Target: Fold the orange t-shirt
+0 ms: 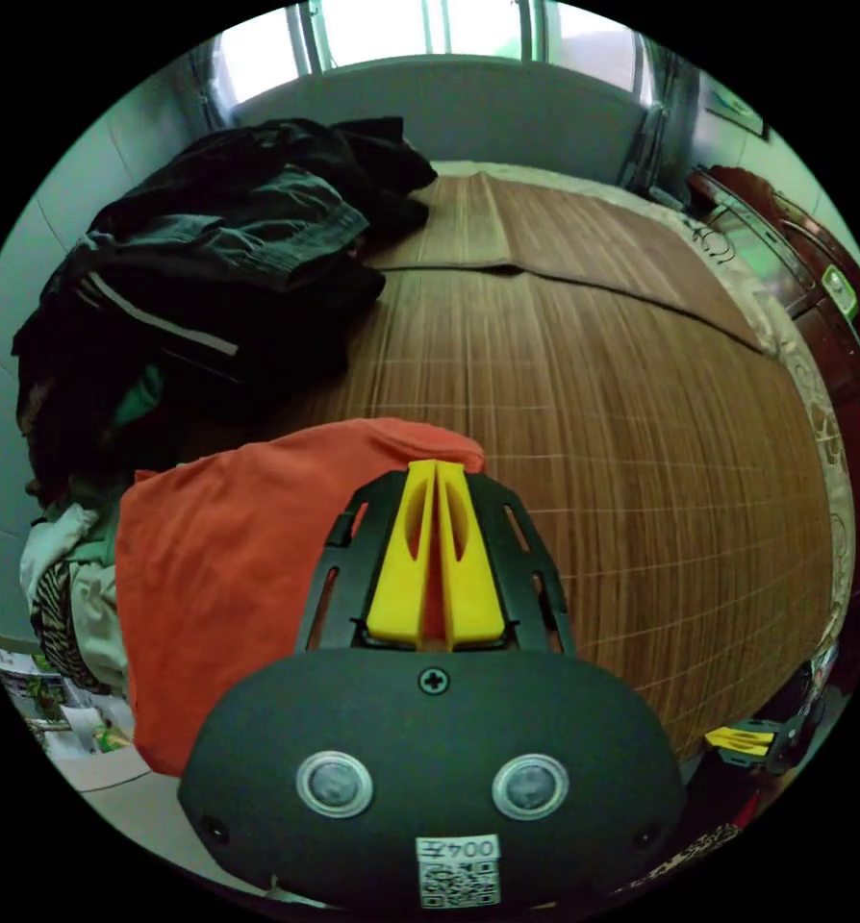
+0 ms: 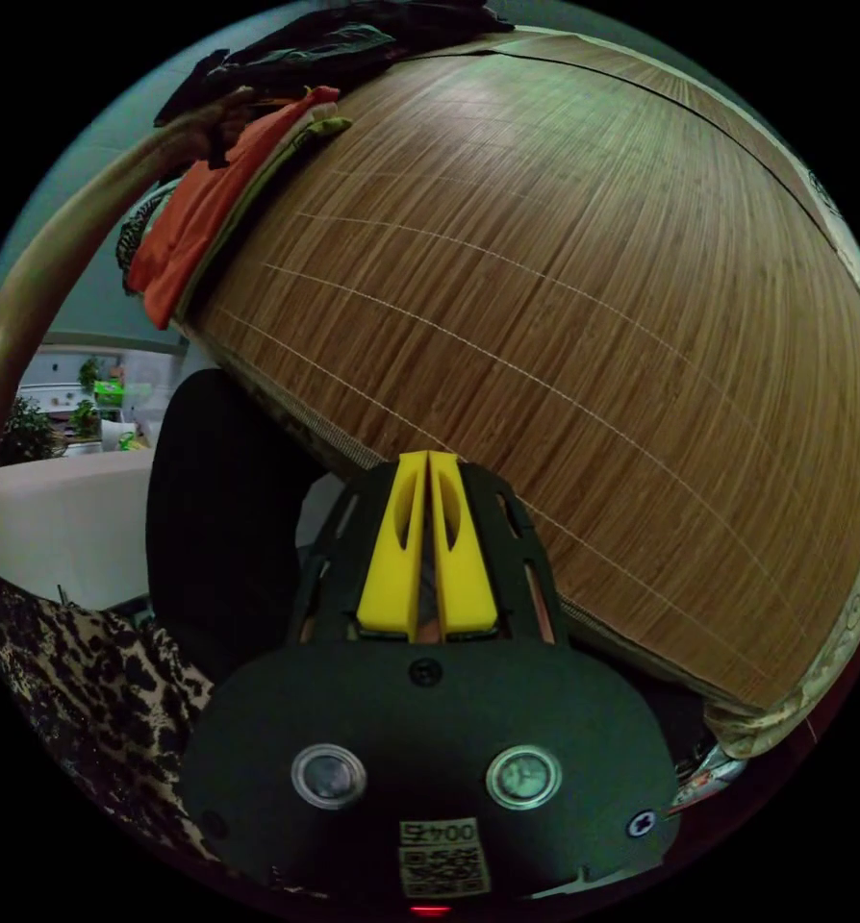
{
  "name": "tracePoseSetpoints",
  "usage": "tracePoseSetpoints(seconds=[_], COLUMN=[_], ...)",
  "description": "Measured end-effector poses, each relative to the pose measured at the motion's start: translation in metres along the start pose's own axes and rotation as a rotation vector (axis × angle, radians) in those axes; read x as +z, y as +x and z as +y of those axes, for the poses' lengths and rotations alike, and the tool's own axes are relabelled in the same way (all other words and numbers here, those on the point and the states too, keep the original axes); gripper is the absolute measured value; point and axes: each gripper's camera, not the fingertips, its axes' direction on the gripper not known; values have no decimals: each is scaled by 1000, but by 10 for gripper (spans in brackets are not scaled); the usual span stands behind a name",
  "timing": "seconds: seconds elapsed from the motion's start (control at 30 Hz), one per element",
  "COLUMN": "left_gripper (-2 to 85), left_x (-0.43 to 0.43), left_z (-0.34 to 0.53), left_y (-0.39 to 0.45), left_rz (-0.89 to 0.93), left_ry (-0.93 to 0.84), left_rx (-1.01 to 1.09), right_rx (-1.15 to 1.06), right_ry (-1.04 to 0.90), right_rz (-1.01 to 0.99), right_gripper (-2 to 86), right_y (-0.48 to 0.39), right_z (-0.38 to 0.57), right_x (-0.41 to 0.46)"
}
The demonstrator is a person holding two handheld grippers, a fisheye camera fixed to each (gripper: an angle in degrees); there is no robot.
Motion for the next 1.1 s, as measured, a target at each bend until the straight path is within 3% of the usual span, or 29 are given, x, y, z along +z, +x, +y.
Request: tracePoseSetpoints(seconds=[0.23, 0.37, 0.47, 0.73, 1.0, 1.1], left_gripper=[2, 2, 2, 3, 4, 6], left_x=[33, -6, -25, -53, -71, -73], left_z=[28, 59, 96, 282, 511, 555], left_y=[-21, -49, -72, -169, -244, -281], left_rz=[-15, 121, 125, 199, 147, 122], left_ry=[-14, 187, 204, 260, 331, 337], left_rx=[-24, -61, -51, -275, -547, -610], right_rx=[-40, -99, -131, -121, -182, -164], right_ry=[4, 0, -4, 38, 45, 13], right_rz=[65, 200, 301, 306, 419, 415], right_gripper=[-6, -7, -7, -5, -3, -1], right_y=[-4, -22, -35, -17, -7, 5], right_z=[12, 18, 23, 36, 41, 35], right_x=[-15, -17, -15, -22, -24, -35])
